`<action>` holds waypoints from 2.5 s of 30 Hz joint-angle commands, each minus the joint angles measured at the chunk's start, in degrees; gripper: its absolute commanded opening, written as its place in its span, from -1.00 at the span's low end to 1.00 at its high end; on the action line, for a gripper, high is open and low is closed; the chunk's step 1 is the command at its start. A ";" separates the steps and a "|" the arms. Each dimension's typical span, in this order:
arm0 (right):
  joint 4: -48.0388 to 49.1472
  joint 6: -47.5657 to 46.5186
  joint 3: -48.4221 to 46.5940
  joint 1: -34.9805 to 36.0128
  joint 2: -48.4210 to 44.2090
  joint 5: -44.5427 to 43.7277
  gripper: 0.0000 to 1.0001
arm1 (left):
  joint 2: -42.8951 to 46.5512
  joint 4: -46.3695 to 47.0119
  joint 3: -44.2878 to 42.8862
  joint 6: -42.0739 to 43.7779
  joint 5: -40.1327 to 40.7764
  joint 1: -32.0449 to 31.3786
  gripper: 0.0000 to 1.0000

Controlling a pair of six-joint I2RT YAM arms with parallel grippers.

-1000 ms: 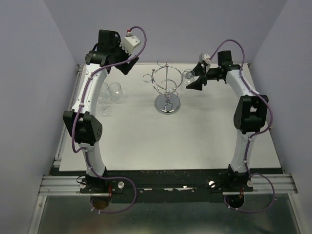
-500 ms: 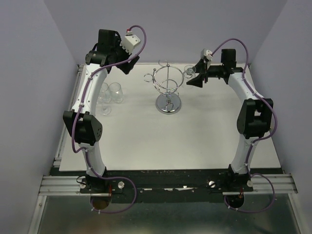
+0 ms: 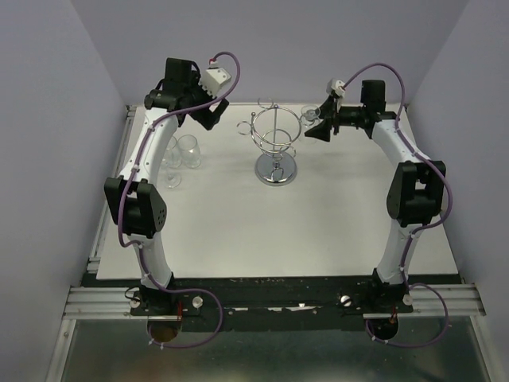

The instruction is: Take the wine glass off the wine glass rack

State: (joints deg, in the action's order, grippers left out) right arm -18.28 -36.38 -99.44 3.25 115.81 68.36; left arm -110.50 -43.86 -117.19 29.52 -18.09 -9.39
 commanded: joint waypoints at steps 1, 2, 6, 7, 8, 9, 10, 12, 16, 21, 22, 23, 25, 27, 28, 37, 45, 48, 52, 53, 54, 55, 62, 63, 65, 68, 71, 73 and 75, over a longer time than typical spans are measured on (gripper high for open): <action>7.82 5.69 2.57 -1.14 -2.61 -2.78 -0.99 | 4.06 2.46 2.84 -0.07 -1.95 -0.02 0.97; 8.26 6.05 3.02 -1.14 -2.61 -3.75 -0.99 | 4.24 2.72 3.19 -0.16 -2.04 -0.02 0.97; 10.19 8.34 4.77 -1.57 -2.34 -4.11 -0.99 | 4.41 2.29 3.02 -0.08 -2.65 -0.02 0.98; 12.11 10.17 5.56 -1.66 -2.52 -4.02 -0.99 | 4.41 2.20 2.84 0.19 -2.74 -0.02 0.98; 13.96 12.19 6.44 -1.84 -2.95 -3.85 -0.99 | 4.33 2.11 2.67 0.28 -2.74 -0.02 0.97; 16.24 14.47 7.23 -1.93 -3.22 -3.85 -0.99 | 4.33 2.02 2.49 0.36 -2.66 -0.02 0.97; 17.65 16.24 7.68 -2.19 -3.48 -3.85 -0.99 | 4.15 2.02 2.23 0.45 -2.57 -0.02 0.97; 21.52 19.06 8.12 -2.45 -3.66 -3.76 -0.99 | 4.15 1.93 2.05 0.45 -2.57 -0.02 0.97; 24.08 20.99 8.12 -2.72 -3.92 -3.67 -0.99 | 4.24 2.02 2.22 0.19 -2.57 -0.02 0.97; 28.91 25.30 6.37 -2.72 -2.35 -4.98 -0.99 | 4.50 2.02 2.84 0.01 -2.57 -0.02 0.97; 29.35 26.00 5.93 -2.72 -1.91 -5.86 -0.99 | 4.68 2.02 2.93 -0.07 -2.65 -0.02 0.97; 29.44 26.53 5.57 -2.63 -1.47 -7.09 -0.99 | 4.76 2.11 2.84 -0.07 -2.48 -0.02 0.97; 29.53 26.97 5.31 -2.72 -1.02 -10.25 -0.99 | 4.77 2.02 2.67 -0.16 -2.39 -0.02 0.97; 29.45 27.68 5.57 -2.89 -1.11 -13.06 -0.99 | 4.94 2.37 2.31 -0.51 -2.04 -0.02 0.97; 29.45 28.20 5.83 -2.89 -1.46 -14.21 -0.99 | 5.03 2.72 2.31 -0.77 -1.78 -0.02 0.97; 20.06 47.24 6.72 -7.19 -7.96 -36.01 -0.99 | 8.63 5.53 2.22 -0.16 0.42 -0.19 0.97; 11.18 71.60 12.86 -11.68 -12.71 -23.48 -0.99 | 18.98 8.61 12.14 4.22 1.12 -2.38 0.98; 5.91 74.26 15.84 -12.30 -12.98 -10.83 -0.99 | 25.66 7.83 20.82 10.45 -0.19 -6.42 0.97; 4.48 78.03 25.05 -12.74 -17.97 -3.85 -0.99 | 36.99 8.43 34.62 20.38 -2.65 -14.15 0.97; 4.92 79.43 27.34 -12.82 -19.38 -2.89 -0.99 | 39.11 8.61 37.44 22.06 -3.53 -15.65 0.98; 5.18 79.80 29.72 -12.65 -21.22 -2.01 -0.99 | 41.13 9.13 39.91 23.55 -4.67 -17.23 0.97; 5.36 79.62 31.65 -12.65 -22.89 -1.30 -0.99 | 42.89 9.84 42.28 24.18 -5.90 -18.64 0.97; -6.93 71.37 42.55 -12.65 -32.57 1.16 -0.99 | 50.63 23.85 55.02 13.24 -10.31 -27.86 0.97; -7.90 71.36 44.92 -12.74 -33.53 0.90 -0.99 | 51.95 28.95 58.79 9.02 -9.43 -29.44 0.97; -6.78 73.20 49.93 -12.65 -34.60 1.42 -0.99 | 53.45 35.74 63.99 6.00 -8.55 -34.01 0.97; -4.13 75.84 56.44 -12.65 -36.17 1.61 -0.99 | 51.88 42.34 68.84 2.23 -4.87 -41.30 0.90; -2.90 78.21 61.81 -12.65 -37.32 2.48 -0.99 | 46.53 41.84 66.22 0.37 -8.10 -45.10 0.55; -2.90 79.44 64.53 -12.65 -38.02 2.83 -0.99 | 41.70 42.62 63.06 -5.49 -4.43 -46.94 0.44; -0.63 81.55 67.96 -12.65 -38.55 3.53 -0.99 | 37.83 43.50 61.21 -9.81 -4.06 -47.82 0.39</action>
State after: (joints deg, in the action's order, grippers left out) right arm -21.50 40.03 -35.33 -9.34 80.12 66.67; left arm -65.91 -7.11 -51.11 31.16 -24.03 -55.20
